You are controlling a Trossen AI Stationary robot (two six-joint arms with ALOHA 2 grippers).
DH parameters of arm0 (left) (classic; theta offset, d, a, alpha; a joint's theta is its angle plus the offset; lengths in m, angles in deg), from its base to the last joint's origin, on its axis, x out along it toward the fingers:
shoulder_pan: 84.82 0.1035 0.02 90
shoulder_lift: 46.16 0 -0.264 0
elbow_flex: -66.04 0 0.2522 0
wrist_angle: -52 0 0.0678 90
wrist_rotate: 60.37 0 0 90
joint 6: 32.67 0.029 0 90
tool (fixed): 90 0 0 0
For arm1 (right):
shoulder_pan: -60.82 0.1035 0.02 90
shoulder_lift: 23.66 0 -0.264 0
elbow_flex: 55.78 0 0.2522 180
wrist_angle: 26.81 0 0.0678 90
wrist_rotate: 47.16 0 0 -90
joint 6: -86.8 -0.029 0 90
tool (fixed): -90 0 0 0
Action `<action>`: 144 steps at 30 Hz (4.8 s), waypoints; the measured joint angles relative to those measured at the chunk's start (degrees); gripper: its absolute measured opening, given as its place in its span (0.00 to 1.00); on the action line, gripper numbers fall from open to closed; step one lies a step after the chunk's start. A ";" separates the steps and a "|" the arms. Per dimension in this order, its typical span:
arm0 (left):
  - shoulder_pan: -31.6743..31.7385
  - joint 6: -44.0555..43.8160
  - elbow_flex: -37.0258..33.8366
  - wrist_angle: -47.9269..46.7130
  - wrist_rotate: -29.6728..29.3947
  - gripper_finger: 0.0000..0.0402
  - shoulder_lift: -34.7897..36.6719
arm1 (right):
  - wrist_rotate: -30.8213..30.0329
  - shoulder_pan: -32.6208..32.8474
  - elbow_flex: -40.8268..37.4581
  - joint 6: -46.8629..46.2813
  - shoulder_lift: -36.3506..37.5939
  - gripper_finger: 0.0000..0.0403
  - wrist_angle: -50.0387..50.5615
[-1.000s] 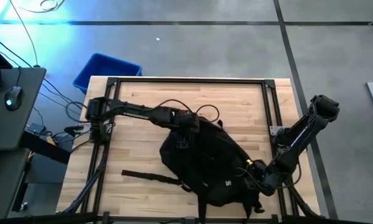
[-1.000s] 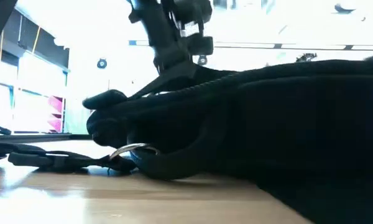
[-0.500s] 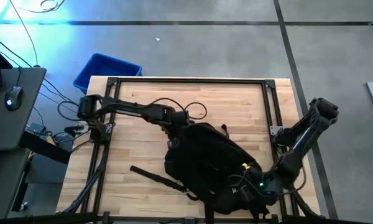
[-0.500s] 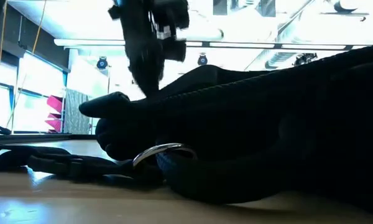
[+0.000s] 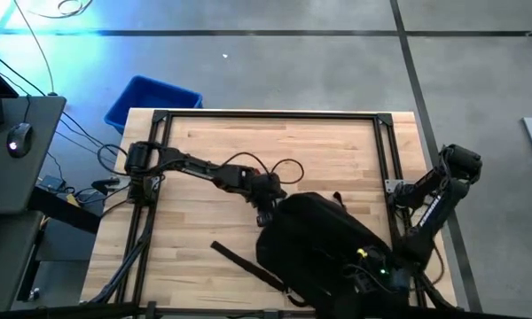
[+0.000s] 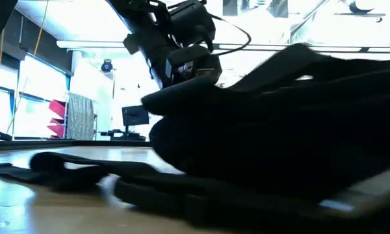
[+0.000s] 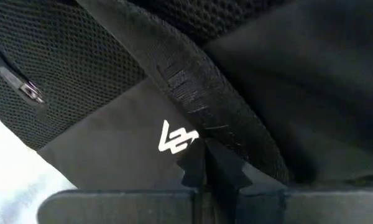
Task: Unpack backpack
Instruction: Close the black backpack, then return to home position
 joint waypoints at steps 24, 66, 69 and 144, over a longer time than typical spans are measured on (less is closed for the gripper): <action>-4.54 -3.82 8.53 -20.10 -1.64 0.00 12.89 | -2.46 3.09 5.94 4.81 4.65 0.00 6.36; -15.01 -19.89 -40.62 -1.21 -40.93 0.00 99.85 | 14.67 -88.76 -5.03 100.56 67.72 0.00 10.71; -15.01 -17.93 -46.35 6.98 -45.57 0.00 99.71 | 15.67 -88.76 -13.82 98.06 70.86 0.00 0.05; 10.28 -10.43 -60.81 18.85 -34.90 0.00 104.91 | 11.92 -80.55 -36.61 105.44 84.53 0.00 -13.03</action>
